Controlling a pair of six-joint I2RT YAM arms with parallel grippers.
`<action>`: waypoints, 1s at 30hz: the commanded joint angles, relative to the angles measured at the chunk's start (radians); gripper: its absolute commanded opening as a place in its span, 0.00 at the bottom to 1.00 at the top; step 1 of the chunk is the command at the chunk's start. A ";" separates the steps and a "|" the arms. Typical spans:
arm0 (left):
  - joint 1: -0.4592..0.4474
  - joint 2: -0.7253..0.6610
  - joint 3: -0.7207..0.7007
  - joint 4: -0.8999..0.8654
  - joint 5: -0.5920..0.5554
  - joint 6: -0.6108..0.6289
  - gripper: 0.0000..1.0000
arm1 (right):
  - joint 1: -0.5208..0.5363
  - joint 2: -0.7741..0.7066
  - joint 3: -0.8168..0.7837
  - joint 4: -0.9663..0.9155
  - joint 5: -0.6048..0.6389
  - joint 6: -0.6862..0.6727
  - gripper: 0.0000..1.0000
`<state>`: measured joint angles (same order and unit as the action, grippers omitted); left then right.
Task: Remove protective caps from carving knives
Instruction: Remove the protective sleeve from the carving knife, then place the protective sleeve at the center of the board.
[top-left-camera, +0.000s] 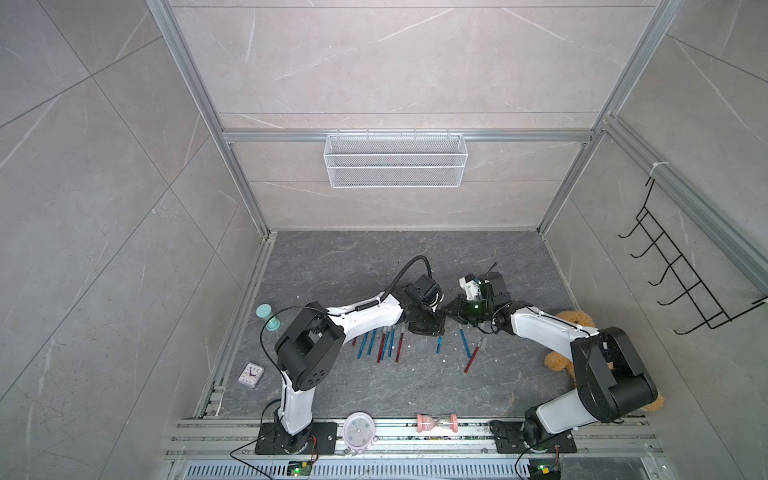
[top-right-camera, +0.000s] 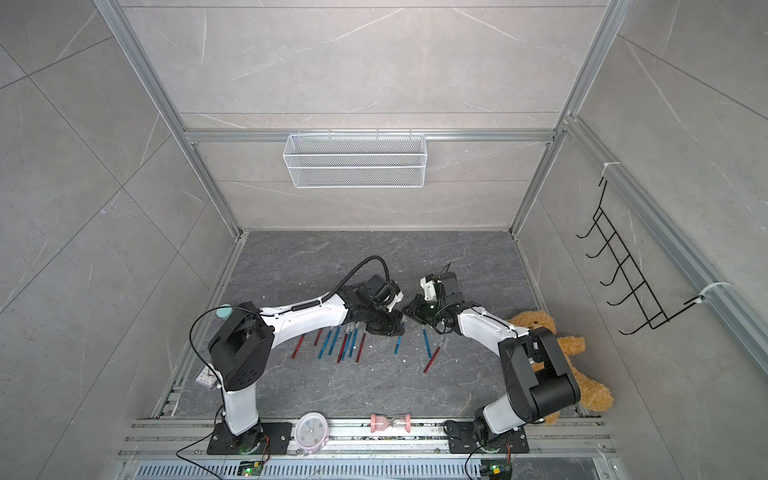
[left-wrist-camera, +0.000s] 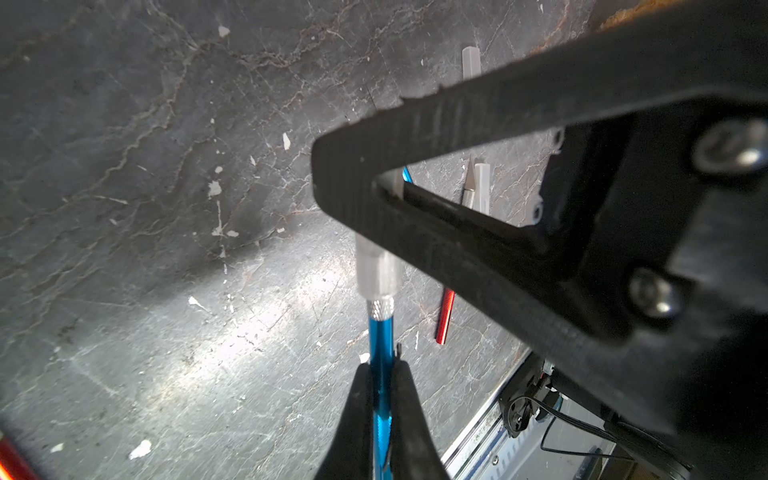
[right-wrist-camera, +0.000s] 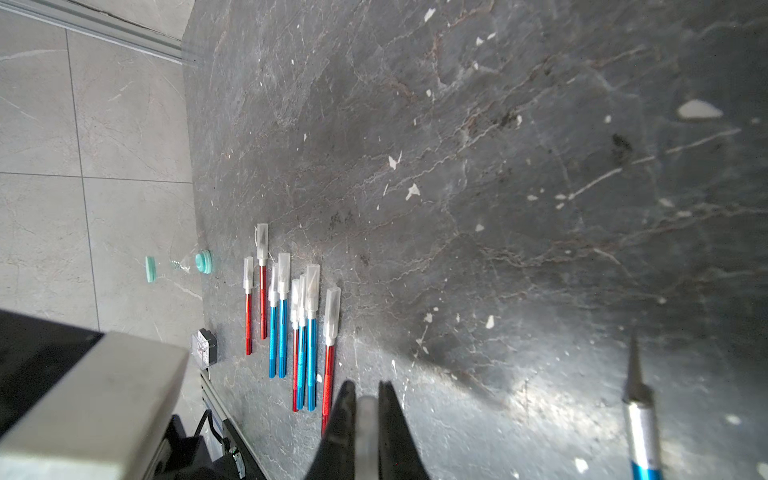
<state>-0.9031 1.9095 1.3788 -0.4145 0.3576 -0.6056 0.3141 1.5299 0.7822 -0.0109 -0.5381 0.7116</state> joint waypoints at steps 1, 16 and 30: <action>-0.014 -0.056 -0.003 -0.031 0.045 0.036 0.04 | -0.002 0.013 0.047 0.024 0.052 -0.003 0.10; -0.022 -0.063 -0.023 -0.044 0.049 0.048 0.04 | -0.024 0.030 0.095 0.023 0.072 -0.001 0.09; -0.024 -0.081 -0.034 -0.051 0.022 0.041 0.04 | -0.147 -0.020 0.109 -0.080 0.036 -0.065 0.08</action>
<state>-0.9253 1.8824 1.3460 -0.4458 0.3759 -0.5922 0.2073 1.5463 0.8646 -0.0196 -0.4870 0.6922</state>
